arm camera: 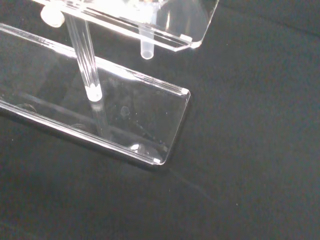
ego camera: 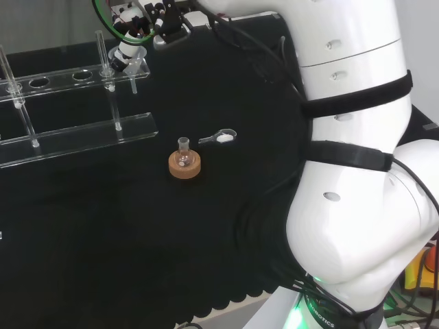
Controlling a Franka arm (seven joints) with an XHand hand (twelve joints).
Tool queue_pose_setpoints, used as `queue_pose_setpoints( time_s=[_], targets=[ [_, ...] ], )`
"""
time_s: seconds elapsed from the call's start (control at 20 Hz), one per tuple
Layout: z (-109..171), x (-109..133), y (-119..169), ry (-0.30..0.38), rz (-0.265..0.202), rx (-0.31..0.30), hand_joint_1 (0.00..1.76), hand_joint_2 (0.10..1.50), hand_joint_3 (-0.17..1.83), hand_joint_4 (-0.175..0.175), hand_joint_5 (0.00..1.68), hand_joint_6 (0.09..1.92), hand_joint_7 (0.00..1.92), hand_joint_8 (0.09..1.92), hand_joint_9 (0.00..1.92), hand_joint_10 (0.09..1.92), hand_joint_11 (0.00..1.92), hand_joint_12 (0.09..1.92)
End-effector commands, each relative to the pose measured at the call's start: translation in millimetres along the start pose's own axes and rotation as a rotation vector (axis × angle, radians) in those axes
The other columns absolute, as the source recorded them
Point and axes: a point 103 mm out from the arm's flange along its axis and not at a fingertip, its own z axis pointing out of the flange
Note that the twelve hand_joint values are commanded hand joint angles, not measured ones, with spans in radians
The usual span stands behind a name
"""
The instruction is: Pick up the funnel from the transparent funnel stand.
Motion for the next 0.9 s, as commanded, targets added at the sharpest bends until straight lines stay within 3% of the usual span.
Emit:
queue_pose_setpoints(
  time_s=[0.05,0.45,0.9],
  targets=[
    [5,-2,4,0.017,-0.002,-0.014,0.49,0.81,0.1,-0.058,0.07,0.09,0.0,0.55,0.1,0.86,0.11,1.48],
    [14,-7,9,0.027,-0.001,0.022,0.5,0.81,0.1,-0.057,0.07,0.09,0.0,0.52,0.07,0.86,0.12,1.48],
    [16,-6,13,0.018,-0.006,0.02,0.5,0.81,0.1,-0.055,0.07,0.09,0.0,0.51,0.07,0.86,0.12,1.48]
  ],
)
